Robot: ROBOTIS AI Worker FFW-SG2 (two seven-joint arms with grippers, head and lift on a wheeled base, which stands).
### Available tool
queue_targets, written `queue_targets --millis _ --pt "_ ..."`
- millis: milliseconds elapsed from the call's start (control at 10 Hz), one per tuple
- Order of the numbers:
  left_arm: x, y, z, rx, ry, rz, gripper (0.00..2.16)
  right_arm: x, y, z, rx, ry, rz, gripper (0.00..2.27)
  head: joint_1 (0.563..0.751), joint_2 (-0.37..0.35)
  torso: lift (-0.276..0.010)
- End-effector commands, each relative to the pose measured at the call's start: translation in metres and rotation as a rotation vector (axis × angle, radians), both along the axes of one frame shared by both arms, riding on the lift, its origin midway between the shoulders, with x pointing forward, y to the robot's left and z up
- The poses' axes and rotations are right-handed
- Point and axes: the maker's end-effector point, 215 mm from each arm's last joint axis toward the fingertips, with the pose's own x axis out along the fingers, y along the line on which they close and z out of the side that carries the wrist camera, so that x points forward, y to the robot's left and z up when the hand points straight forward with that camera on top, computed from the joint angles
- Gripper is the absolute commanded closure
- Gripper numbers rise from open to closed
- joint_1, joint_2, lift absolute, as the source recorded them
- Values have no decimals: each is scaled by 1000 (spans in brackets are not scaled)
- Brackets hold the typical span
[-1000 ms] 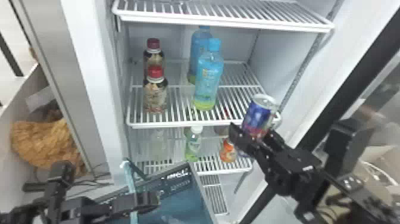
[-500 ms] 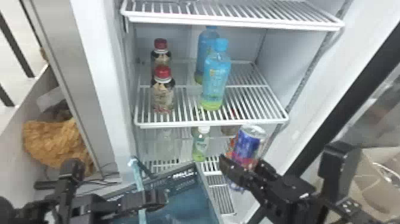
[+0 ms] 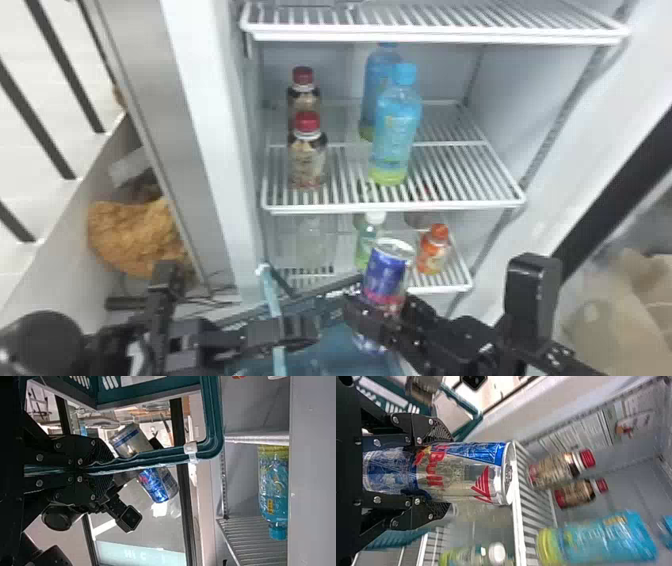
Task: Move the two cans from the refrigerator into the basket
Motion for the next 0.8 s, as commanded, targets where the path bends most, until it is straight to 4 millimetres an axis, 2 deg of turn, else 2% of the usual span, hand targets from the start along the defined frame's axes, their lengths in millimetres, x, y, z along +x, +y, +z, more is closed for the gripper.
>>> queue_targets --millis 0,200,400,600,700 --pt "1 0 1 0 -2 -1 1190 -9 23 -12 14 42 63 1285 695 -29 -25" --pt "1 0 3 -4 -5 -1 1190 -18 26 -35 -10 104 91 1282 695 28 -25" --pt "2 0 3 -6 -5 0 1190 -23 24 -58 -33 165 114 1161 695 34 -25" --pt "1 1 2 -6 -3 2 1190 -20 23 -62 -34 169 120 311 695 35 -25" --pt "1 2 2 -6 -1 4 1190 -15 19 -58 -33 149 108 61 695 33 -25"
